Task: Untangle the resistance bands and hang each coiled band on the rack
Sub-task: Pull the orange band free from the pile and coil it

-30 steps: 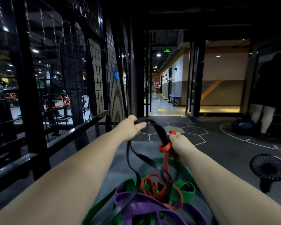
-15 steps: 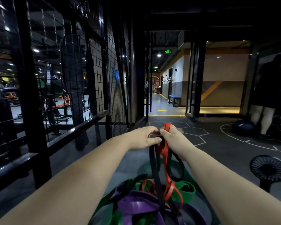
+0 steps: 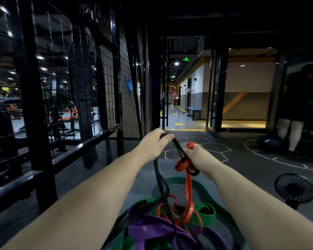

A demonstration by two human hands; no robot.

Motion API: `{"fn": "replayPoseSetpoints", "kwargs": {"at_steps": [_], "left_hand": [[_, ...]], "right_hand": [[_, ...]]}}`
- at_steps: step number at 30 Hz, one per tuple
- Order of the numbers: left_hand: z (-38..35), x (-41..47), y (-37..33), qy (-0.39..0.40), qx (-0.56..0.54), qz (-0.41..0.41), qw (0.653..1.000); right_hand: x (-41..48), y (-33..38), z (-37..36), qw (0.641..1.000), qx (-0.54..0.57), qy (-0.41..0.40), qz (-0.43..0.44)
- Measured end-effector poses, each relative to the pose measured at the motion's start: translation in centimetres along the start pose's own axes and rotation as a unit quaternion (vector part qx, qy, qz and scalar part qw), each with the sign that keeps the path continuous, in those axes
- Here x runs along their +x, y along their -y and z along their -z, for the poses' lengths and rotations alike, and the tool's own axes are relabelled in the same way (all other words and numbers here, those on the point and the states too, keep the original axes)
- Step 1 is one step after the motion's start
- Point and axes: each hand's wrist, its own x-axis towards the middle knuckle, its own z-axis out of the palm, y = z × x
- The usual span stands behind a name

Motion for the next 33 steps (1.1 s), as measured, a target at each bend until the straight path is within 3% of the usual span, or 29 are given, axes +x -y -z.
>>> {"fn": "replayPoseSetpoints", "kwargs": {"at_steps": [5, 7, 9, 11, 14, 16, 18, 20, 24, 27, 33], "left_hand": [[0.7, 0.4, 0.3, -0.145, -0.178, 0.07, 0.971], [1.6, 1.0, 1.2, -0.183, -0.167, 0.096, 0.964], [2.3, 1.3, 2.2, -0.145, -0.069, 0.111, 0.981], [2.2, 1.6, 3.0, -0.059, 0.024, 0.153, 0.986], [1.2, 0.7, 3.3, 0.105, 0.208, 0.232, 0.944], [0.6, 0.1, 2.7, 0.148, 0.257, 0.231, 0.927], [-0.7, -0.3, 2.2, 0.182, 0.188, 0.189, 0.947], [-2.3, -0.7, 1.8, 0.209, 0.004, 0.139, 0.968], [-5.9, -2.0, 0.0, 0.182, -0.163, 0.08, 0.966], [-7.8, -3.3, -0.7, 0.15, -0.206, 0.088, 0.963], [-8.1, -6.6, -0.6, 0.185, -0.115, 0.086, 0.972]], "right_hand": [[0.7, -0.6, 0.8, 0.997, -0.028, -0.035, -0.066], [0.4, -1.5, 1.4, 0.996, -0.046, -0.046, -0.067], [0.0, -1.7, 2.3, 0.996, -0.026, -0.066, -0.055], [-0.3, -0.3, 3.4, 0.994, -0.044, -0.103, -0.02], [-1.5, 3.7, 4.7, 0.986, -0.055, -0.144, 0.064], [-2.7, 6.2, 5.5, 0.982, -0.05, -0.146, 0.11], [-4.0, 8.2, 6.1, 0.979, -0.068, -0.13, 0.14], [-4.8, 9.4, 6.6, 0.976, -0.087, -0.116, 0.164], [-7.0, 11.1, 6.9, 0.969, -0.033, -0.098, 0.223], [-8.8, 12.2, 7.6, 0.961, 0.009, -0.111, 0.255], [-11.9, 13.7, 10.3, 0.929, 0.151, -0.195, 0.277]]}}
